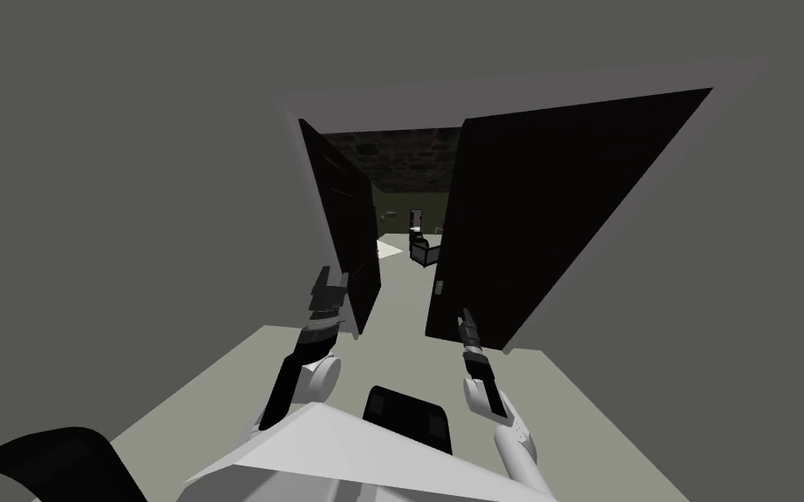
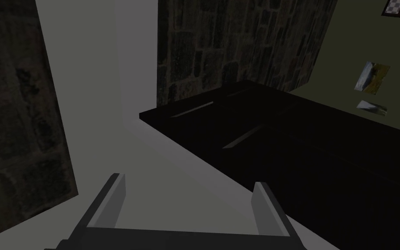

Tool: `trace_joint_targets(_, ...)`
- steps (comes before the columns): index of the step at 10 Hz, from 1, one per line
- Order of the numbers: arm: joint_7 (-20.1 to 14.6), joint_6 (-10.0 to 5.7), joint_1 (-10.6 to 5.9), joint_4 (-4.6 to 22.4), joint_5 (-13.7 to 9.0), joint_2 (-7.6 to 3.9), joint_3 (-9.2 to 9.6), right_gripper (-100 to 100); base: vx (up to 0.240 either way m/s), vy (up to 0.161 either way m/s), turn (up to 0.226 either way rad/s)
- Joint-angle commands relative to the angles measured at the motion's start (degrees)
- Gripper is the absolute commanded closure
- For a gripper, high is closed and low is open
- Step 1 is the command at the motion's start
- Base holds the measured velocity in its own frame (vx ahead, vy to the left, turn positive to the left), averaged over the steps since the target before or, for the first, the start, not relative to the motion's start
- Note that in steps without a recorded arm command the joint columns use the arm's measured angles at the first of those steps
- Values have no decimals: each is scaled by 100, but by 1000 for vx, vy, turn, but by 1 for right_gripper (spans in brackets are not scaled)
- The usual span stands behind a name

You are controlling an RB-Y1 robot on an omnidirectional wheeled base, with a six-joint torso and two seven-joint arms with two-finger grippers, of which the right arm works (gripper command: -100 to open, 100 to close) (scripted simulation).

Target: Push the door open

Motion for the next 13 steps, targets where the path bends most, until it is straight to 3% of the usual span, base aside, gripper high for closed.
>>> trace_joint_targets(1,12,-72,-104,286,-7,-9,-2,-100,36,-37,88)
trace_joint_targets(2,12,-72,-104,301,-7,-9,-2,-100,31,-31,60)
trace_joint_targets(4,43,-132,-269,649,-17,-7,-5,-100,40,-48,123)
trace_joint_targets(5,43,-132,-269,712,-17,-7,-5,-100,35,-50,56)
trace_joint_targets(8,84,-212,-488,1262,-29,1,-8,-100,34,-60,122)
trace_joint_targets(13,134,-310,-758,1937,-45,17,-12,-100,39,-59,93)
